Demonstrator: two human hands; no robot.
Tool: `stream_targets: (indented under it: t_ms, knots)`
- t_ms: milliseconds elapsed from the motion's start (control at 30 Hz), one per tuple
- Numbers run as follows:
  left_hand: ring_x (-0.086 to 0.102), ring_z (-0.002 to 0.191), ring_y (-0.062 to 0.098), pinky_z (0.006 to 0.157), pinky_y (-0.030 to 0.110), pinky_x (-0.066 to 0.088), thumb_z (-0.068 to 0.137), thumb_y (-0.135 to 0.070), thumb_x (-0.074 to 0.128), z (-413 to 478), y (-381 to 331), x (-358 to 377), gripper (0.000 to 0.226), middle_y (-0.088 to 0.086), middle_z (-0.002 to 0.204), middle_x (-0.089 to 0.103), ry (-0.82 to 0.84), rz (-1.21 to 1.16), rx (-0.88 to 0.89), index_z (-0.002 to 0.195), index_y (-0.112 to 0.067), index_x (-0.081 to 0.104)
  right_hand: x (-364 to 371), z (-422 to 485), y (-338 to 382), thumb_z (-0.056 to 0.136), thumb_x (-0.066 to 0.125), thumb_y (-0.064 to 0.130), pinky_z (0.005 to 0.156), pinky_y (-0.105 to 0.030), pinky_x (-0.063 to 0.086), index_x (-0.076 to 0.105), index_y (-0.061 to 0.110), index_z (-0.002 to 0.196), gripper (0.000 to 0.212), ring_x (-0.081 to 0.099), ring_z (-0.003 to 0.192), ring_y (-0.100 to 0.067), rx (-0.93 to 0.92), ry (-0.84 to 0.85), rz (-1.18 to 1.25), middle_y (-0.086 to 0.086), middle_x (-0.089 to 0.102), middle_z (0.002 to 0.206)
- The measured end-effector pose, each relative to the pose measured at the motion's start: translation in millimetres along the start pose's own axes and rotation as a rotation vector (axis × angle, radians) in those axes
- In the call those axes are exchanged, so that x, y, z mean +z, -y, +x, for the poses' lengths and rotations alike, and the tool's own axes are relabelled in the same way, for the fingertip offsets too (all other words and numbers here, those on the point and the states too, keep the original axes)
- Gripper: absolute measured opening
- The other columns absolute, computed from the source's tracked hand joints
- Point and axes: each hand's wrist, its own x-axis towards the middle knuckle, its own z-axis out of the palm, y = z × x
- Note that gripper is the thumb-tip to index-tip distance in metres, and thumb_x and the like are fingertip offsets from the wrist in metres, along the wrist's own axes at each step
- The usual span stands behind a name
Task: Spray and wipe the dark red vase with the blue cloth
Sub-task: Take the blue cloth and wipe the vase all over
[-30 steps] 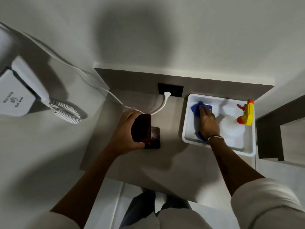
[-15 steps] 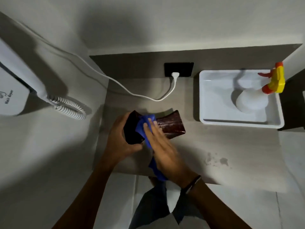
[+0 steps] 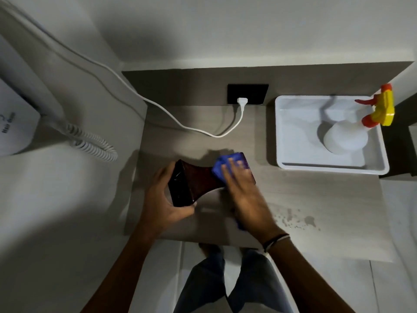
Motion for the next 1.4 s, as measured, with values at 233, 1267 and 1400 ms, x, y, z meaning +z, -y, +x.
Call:
stream_targets:
  t_ms: [233,1267,1400]
  knots:
    - [0.061,0.125,0.018,0.103,0.034,0.052,0.055,-0.045,0.086,8.6,-15.0,4.8,0.101,-0.012,0.134,0.059,0.023,0.000,0.060,0.148,-0.025,0.052,11.3,7.0,54.4,0.081,0.057,-0.017,0.135,-0.046,0.017,-0.003,0.027,0.171,0.117,0.001,0.170,-0.026,-0.140,-0.077,0.261,-0.005,-0.006,0.183]
    - [0.046,0.121,-0.022,0.098,0.004,0.037,0.049,-0.048,0.096,19.3,-12.5,-15.0,0.113,-0.011,0.138,0.056,0.098,0.021,-0.135,0.150,-0.041,0.045,-40.4,23.0,-38.1,0.101,0.049,-0.018,0.129,-0.033,0.037,0.030,0.014,0.168,0.076,0.041,0.156,-0.020,0.465,-0.140,0.683,-0.006,0.040,0.171]
    - [0.055,0.109,-0.013,0.092,0.003,0.039,0.048,-0.035,0.091,19.9,-15.5,-9.5,0.100,-0.004,0.124,0.061,0.037,0.096,-0.059,0.141,-0.026,0.055,-22.7,12.4,21.9,0.094,0.050,-0.014,0.134,-0.045,0.031,0.027,0.009,0.168,0.081,0.033,0.163,-0.027,0.027,-0.241,0.365,-0.013,0.029,0.176]
